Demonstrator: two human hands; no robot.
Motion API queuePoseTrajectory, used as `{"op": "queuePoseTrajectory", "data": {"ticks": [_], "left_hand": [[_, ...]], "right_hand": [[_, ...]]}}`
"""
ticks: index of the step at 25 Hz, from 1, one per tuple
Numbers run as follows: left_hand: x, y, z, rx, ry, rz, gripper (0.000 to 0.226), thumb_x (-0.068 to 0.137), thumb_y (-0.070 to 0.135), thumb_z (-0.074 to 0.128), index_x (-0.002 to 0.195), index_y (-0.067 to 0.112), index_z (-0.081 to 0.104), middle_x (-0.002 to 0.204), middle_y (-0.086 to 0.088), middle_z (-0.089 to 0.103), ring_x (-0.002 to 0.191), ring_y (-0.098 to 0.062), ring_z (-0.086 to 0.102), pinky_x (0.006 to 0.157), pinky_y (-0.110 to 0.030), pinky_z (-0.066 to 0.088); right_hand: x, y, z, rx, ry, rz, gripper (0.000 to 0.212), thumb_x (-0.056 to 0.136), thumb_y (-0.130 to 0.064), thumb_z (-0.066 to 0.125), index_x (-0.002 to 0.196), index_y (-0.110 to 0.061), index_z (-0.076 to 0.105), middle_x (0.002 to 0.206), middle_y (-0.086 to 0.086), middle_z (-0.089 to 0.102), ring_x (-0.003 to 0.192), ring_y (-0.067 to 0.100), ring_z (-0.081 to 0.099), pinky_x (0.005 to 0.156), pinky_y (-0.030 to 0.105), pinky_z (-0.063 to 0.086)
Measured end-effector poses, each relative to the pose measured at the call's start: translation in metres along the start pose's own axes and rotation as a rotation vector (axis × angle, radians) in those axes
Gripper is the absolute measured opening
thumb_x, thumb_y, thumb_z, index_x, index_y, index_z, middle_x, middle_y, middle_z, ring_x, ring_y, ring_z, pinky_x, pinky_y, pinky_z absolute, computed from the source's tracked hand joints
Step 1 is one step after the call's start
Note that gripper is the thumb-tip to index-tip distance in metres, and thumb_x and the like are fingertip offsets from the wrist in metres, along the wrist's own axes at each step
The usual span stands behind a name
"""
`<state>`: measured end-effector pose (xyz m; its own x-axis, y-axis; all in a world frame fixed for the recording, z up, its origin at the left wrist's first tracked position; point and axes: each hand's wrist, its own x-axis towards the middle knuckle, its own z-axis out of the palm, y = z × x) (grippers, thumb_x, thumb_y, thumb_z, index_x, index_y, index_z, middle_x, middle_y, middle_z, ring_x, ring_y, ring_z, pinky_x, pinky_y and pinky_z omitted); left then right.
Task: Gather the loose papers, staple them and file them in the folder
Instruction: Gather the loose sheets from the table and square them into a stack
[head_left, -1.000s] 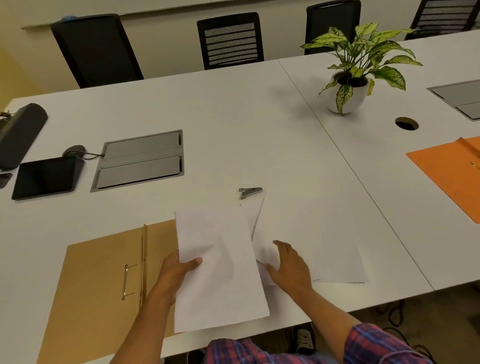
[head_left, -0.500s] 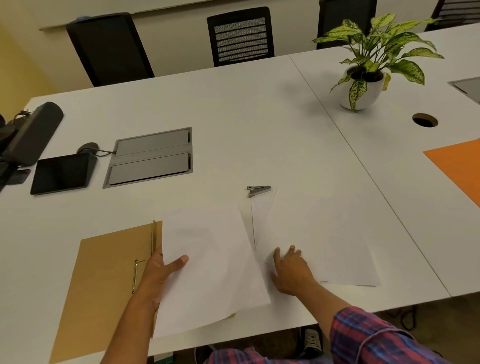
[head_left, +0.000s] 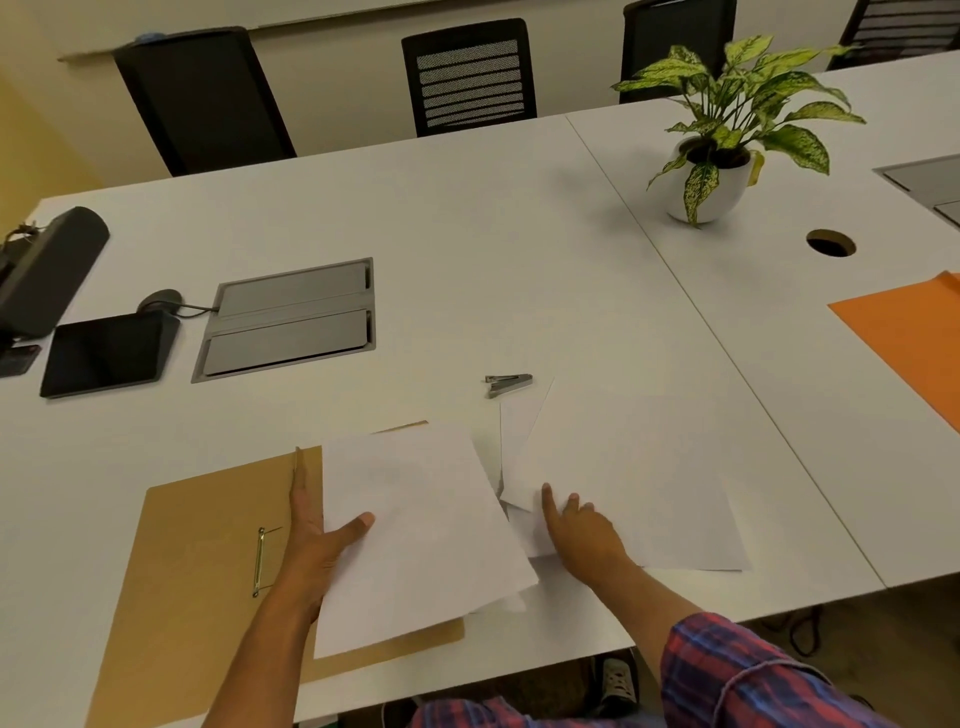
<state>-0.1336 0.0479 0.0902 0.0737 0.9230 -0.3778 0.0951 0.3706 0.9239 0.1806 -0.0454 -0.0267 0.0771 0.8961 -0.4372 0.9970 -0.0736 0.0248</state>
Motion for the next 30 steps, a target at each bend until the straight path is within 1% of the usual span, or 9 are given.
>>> {"op": "queuePoseTrajectory", "data": {"ticks": [2, 5, 10, 13, 16, 19, 23, 27, 30], "left_hand": [[0.000, 0.000, 0.003, 0.090, -0.061, 0.041, 0.093, 0.083, -0.008, 0.070, 0.153, 0.038, 0.028, 0.151, 0.016, 0.030, 0.136, -0.012, 0.036, 0.107, -0.038, 0.038], [0.006, -0.004, 0.012, 0.124, -0.143, -0.032, 0.059, 0.087, -0.009, 0.060, 0.126, 0.035, 0.065, 0.145, 0.002, 0.053, 0.127, -0.022, 0.055, 0.099, -0.038, 0.049], [0.006, 0.020, 0.053, 0.048, -0.140, -0.128, 0.034, 0.095, 0.006, 0.048, 0.109, 0.025, 0.072, 0.124, -0.008, 0.069, 0.110, -0.027, 0.065, 0.084, -0.036, 0.054], [0.007, 0.032, 0.065, -0.217, -0.156, -0.182, 0.047, 0.096, 0.057, 0.042, 0.111, 0.022, 0.069, 0.106, -0.007, 0.078, 0.097, -0.025, 0.073, 0.080, -0.041, 0.055], [0.014, 0.032, 0.066, -0.129, -0.211, -0.137, 0.047, 0.078, 0.045, 0.077, 0.112, 0.014, 0.069, 0.110, -0.016, 0.076, 0.088, -0.026, 0.076, 0.075, -0.042, 0.060], [0.014, 0.030, 0.065, -0.033, -0.204, -0.071, 0.026, 0.079, 0.009, 0.078, 0.104, 0.011, 0.070, 0.108, -0.017, 0.075, 0.080, -0.023, 0.077, 0.065, -0.034, 0.063], [0.012, 0.033, 0.060, -0.163, -0.294, -0.054, 0.084, 0.042, 0.033, 0.099, 0.117, 0.013, 0.068, 0.113, -0.018, 0.074, 0.095, -0.033, 0.075, 0.068, -0.038, 0.062], [0.012, 0.036, 0.068, -0.136, -0.337, 0.063, 0.090, 0.068, 0.008, 0.086, 0.144, 0.035, 0.045, 0.129, 0.004, 0.068, 0.113, -0.019, 0.068, 0.088, -0.040, 0.059], [0.014, 0.040, 0.073, -0.182, -0.361, 0.074, 0.082, 0.059, 0.016, 0.092, 0.133, 0.025, 0.057, 0.122, -0.003, 0.072, 0.112, -0.029, 0.069, 0.082, -0.039, 0.061]], "right_hand": [[-0.001, 0.003, -0.015, 0.207, 0.245, 0.108, 0.067, 0.094, -0.004, 0.052, 0.155, -0.007, 0.024, 0.126, 0.020, 0.064, 0.093, 0.036, 0.070, 0.076, 0.042, 0.058], [-0.014, -0.009, -0.044, 0.431, 0.736, 0.086, 0.060, 0.067, 0.006, 0.075, 0.125, -0.007, 0.066, 0.093, 0.010, 0.078, 0.055, 0.027, 0.069, 0.044, 0.032, 0.054], [-0.052, -0.043, -0.069, 0.295, 0.998, -0.392, 0.052, 0.077, 0.000, 0.057, 0.128, -0.011, 0.063, 0.116, 0.008, 0.075, 0.073, 0.019, 0.073, 0.049, 0.026, 0.052], [-0.071, -0.052, -0.058, 0.057, 0.932, -0.600, 0.040, 0.098, -0.015, 0.051, 0.137, -0.014, 0.054, 0.130, 0.011, 0.068, 0.100, 0.022, 0.071, 0.063, 0.030, 0.057], [-0.075, -0.040, -0.056, 0.007, 0.726, -0.774, 0.045, 0.103, -0.021, 0.044, 0.147, -0.017, 0.043, 0.145, 0.009, 0.056, 0.117, 0.025, 0.063, 0.076, 0.034, 0.056], [-0.076, -0.021, -0.064, 0.703, 0.496, -0.754, 0.062, 0.092, -0.045, 0.064, 0.146, -0.018, 0.047, 0.145, 0.000, 0.056, 0.122, 0.020, 0.060, 0.092, 0.037, 0.051], [-0.057, 0.000, -0.076, 1.507, 0.666, 0.074, 0.086, 0.076, -0.049, 0.081, 0.146, -0.026, 0.038, 0.142, -0.007, 0.051, 0.123, 0.012, 0.054, 0.095, 0.028, 0.048], [-0.031, 0.025, -0.108, 2.061, 0.248, 0.004, 0.072, 0.067, -0.022, 0.089, 0.132, -0.015, 0.058, 0.126, 0.012, 0.069, 0.119, 0.037, 0.063, 0.098, 0.049, 0.053], [-0.035, 0.029, -0.141, 1.926, 0.313, -0.054, 0.066, 0.063, -0.008, 0.088, 0.124, -0.015, 0.064, 0.119, 0.010, 0.073, 0.114, 0.032, 0.067, 0.096, 0.048, 0.055]]}}
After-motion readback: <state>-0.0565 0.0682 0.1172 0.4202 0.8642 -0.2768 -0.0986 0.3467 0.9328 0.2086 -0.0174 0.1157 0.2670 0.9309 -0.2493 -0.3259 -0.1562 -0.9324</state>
